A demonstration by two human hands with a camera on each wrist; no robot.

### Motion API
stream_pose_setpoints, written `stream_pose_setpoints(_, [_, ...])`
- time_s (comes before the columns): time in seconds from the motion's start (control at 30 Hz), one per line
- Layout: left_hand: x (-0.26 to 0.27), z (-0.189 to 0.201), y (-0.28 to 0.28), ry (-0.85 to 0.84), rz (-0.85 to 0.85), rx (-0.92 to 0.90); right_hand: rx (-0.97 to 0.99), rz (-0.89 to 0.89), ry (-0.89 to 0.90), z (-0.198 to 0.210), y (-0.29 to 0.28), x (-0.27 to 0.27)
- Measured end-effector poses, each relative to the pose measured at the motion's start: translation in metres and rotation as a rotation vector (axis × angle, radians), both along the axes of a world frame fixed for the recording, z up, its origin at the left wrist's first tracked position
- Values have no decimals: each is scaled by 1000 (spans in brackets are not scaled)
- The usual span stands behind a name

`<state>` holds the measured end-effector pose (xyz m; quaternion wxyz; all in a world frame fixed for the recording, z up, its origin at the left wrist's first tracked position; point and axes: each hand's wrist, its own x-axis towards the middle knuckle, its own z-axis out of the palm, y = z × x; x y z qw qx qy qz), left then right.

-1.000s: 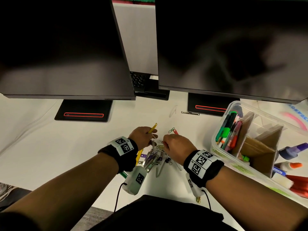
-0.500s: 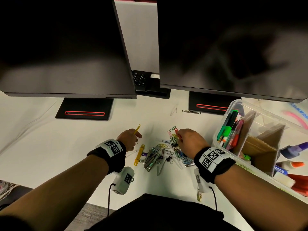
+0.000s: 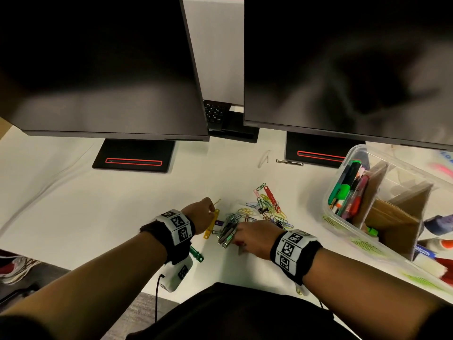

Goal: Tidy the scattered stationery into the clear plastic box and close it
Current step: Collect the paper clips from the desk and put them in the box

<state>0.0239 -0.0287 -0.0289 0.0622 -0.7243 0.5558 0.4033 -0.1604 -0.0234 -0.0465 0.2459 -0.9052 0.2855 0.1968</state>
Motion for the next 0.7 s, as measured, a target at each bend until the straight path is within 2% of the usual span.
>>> stream_pose_setpoints(0.17, [-1,-7,4,-16,-90,4,-49,31,-10,-5,1,-8])
stream_pose_setpoints(0.3, [3,-9,3,104,-69,44,-86,22,-17,0,4,-12])
stream_pose_setpoints(0.47, [-2,1,2,-58,-240,-41,-94,-17,9,5,2,-18])
stream_pose_setpoints(0.57, [-10,3,3,-147,-355,-81,-75,-132,-78,8,-3,-21])
stream_pose_setpoints(0.7, [-20,-3,7,-220,-478,-81,-57,-371,-258,22,-13,-25])
